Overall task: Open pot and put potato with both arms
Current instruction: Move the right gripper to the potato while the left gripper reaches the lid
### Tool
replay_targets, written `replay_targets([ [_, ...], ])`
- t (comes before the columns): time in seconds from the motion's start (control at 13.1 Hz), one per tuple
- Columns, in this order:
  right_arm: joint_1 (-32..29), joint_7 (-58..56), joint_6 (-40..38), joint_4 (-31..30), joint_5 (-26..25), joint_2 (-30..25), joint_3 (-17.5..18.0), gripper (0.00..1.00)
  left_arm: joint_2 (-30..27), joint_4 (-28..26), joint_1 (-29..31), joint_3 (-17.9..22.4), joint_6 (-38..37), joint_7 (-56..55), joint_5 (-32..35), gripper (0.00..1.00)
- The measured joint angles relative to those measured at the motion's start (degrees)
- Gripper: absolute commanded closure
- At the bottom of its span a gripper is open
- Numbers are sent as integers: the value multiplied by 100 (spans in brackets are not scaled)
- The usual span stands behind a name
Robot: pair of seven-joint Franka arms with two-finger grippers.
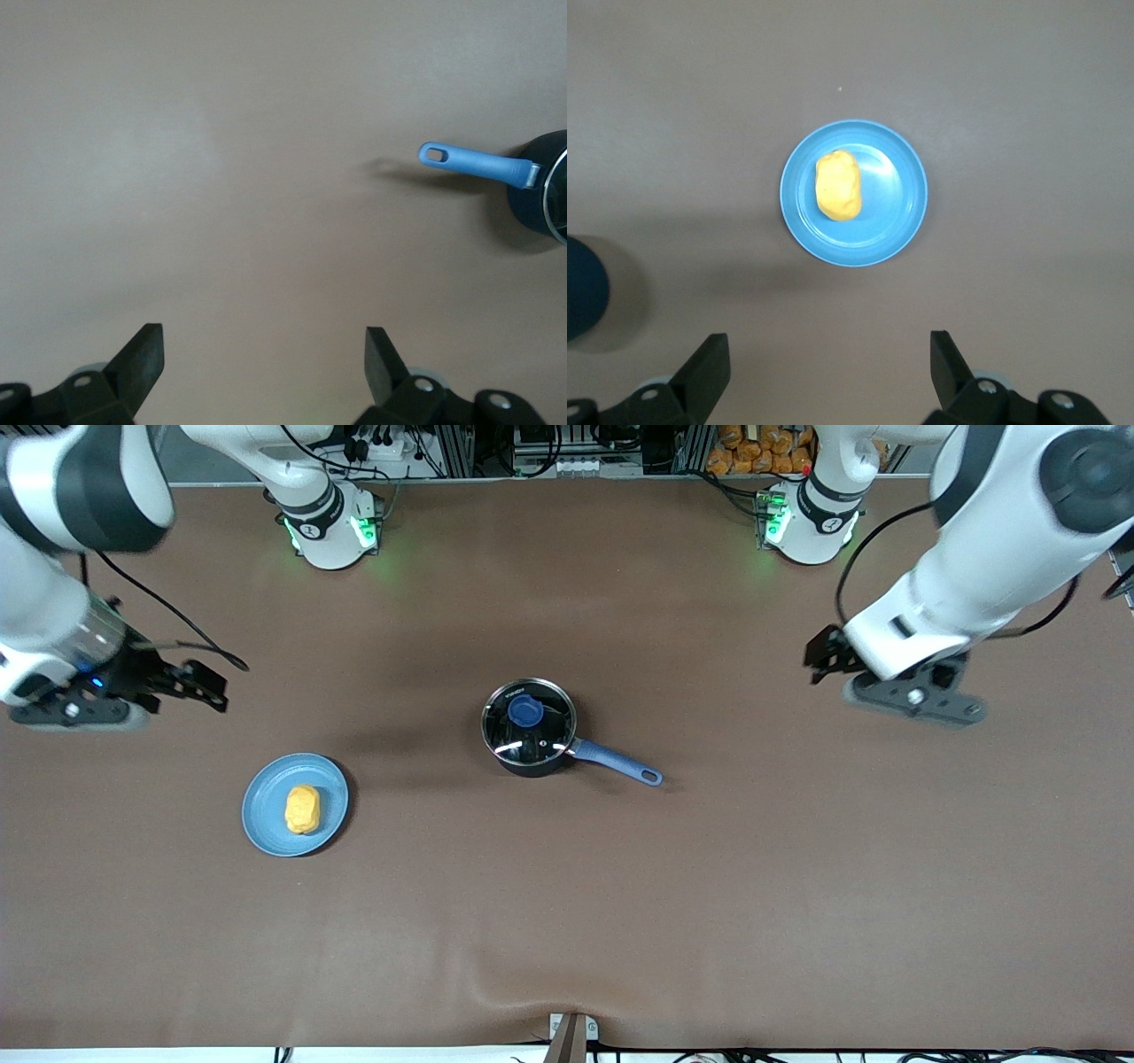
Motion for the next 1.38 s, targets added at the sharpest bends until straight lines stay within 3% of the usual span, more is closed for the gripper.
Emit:
replay_targets([
  [0.46,310,34,991,-49,1,966,6,0,968,237,-1151,-14,698,-1632,-1,0],
  [1.0,351,35,2412,-216,2,1871,6,0,1612,669,-1865,-1,1201,-2765,-1,0],
  [1.38,320,42,3358,-249,2,2678,-39,0,2131,717,-2322,21,2007,-3210,-1,0],
])
